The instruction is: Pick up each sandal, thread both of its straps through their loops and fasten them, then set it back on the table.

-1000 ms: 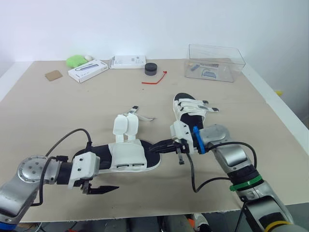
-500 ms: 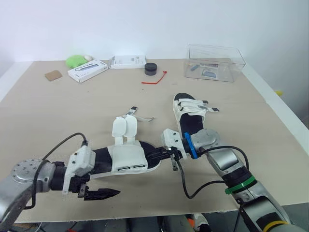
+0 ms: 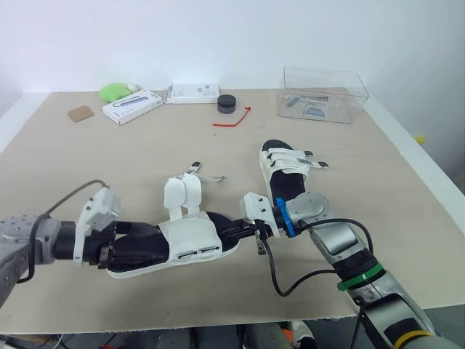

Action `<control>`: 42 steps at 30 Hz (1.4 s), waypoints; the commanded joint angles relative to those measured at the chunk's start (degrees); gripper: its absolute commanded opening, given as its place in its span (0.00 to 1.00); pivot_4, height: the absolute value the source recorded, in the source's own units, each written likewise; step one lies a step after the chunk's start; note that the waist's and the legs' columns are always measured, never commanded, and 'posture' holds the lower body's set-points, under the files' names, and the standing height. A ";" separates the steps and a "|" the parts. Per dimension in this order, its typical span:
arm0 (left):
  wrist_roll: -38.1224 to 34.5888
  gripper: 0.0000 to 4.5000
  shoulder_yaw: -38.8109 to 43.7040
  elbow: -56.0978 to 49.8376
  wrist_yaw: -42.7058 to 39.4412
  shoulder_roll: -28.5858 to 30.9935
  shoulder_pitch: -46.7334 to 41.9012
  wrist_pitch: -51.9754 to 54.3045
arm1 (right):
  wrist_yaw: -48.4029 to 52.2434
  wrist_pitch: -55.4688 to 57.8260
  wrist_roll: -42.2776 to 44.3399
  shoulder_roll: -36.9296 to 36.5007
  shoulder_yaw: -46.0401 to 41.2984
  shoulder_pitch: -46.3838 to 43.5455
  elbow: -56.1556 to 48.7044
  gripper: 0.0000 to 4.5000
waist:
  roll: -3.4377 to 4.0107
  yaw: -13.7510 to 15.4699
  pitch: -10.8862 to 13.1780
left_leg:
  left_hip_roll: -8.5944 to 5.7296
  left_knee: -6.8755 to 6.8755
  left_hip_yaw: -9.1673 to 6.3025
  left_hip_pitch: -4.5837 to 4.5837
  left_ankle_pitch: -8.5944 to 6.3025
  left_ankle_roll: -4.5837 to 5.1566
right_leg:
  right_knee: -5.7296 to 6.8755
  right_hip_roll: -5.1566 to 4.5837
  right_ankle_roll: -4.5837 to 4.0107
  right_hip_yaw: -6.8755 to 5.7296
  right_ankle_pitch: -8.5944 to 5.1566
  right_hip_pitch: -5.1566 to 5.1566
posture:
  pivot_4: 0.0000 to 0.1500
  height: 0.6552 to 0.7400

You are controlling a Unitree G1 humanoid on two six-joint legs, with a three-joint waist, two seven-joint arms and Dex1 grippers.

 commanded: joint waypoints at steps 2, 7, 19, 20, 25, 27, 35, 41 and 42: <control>-1.57 0.80 0.00 11.70 11.74 -5.45 -11.74 11.71 | -1.21 0.03 0.24 -0.16 -1.02 -0.13 -2.32 0.01 | -0.03 0.04 -0.01 | -0.03 0.06 -0.06 0.00 0.01 -0.01 | 0.07 0.00 0.00 -0.04 0.00 0.02 | 1.00 1.00; -5.54 0.80 1.21 17.77 21.03 -15.35 -19.62 22.89 | -1.91 0.12 0.29 -0.21 -1.22 -0.19 -2.85 0.01 | -0.18 -0.04 -0.02 | -0.09 0.19 -0.05 -0.03 0.00 -0.01 | 0.24 -0.08 0.04 0.02 0.00 0.01 | 1.00 1.00; -5.16 0.80 0.24 34.57 20.57 -24.01 -31.25 30.24 | -3.18 0.79 0.22 -0.72 -1.35 0.39 -4.79 0.01 | -0.31 -0.10 0.01 | -0.11 0.21 -0.20 -0.03 0.03 -0.11 | 0.39 -0.08 -0.02 -0.03 -0.04 -0.02 | 1.00 1.00; -4.98 0.80 0.79 37.22 20.75 -24.99 -33.24 29.50 | -3.32 0.96 0.23 -0.79 -1.41 0.44 -4.94 0.01 | -0.31 -0.08 0.01 | -0.12 0.21 -0.22 -0.03 0.04 -0.12 | 0.39 -0.09 -0.03 -0.04 -0.04 -0.02 | 1.00 1.00; -3.41 0.80 1.39 45.55 19.41 -27.05 -39.90 26.76 | -4.05 1.75 0.32 -1.13 -1.51 0.84 -5.96 0.01 | -0.40 0.01 0.05 | -0.37 0.30 -0.49 -0.14 0.09 -0.22 | 0.41 -0.26 -0.01 -0.29 -0.03 0.03 | 1.00 1.00; -2.55 0.80 1.18 48.01 18.73 -27.51 -41.40 25.59 | -4.33 2.09 0.33 -1.25 -1.63 1.05 -6.35 0.01 | -0.40 -0.18 0.05 | -0.41 0.30 -0.50 -0.14 0.09 -0.21 | 0.41 -0.28 0.00 -0.27 -0.04 0.03 | 1.00 1.00; 0.57 0.80 1.93 54.29 17.14 -28.35 -44.56 21.07 | -4.83 2.48 0.14 -2.09 -1.51 1.68 -7.06 0.01 | -0.41 -0.08 0.06 | -0.38 0.29 -0.73 -0.24 0.09 -0.22 | 0.41 -0.33 -0.03 -0.37 -0.06 0.03 | 1.00 1.00; 2.23 0.80 3.64 57.67 16.42 -28.33 -46.64 17.66 | -4.69 2.61 0.23 -2.09 -1.34 1.05 -6.69 0.01 | -0.41 -0.10 0.06 | -0.40 0.30 -0.75 -0.26 0.09 -0.22 | 0.41 -0.36 -0.02 -0.57 -0.06 0.03 | 1.00 1.00; 2.52 0.75 3.84 58.10 16.50 -28.41 -46.83 16.89 | -4.63 2.62 0.22 -2.06 -1.31 0.93 -6.61 0.00 | -0.41 -0.10 0.06 | -0.40 0.30 -0.76 -0.27 0.09 -0.22 | 0.41 -0.36 -0.02 -0.58 -0.06 0.03 | 1.00 1.00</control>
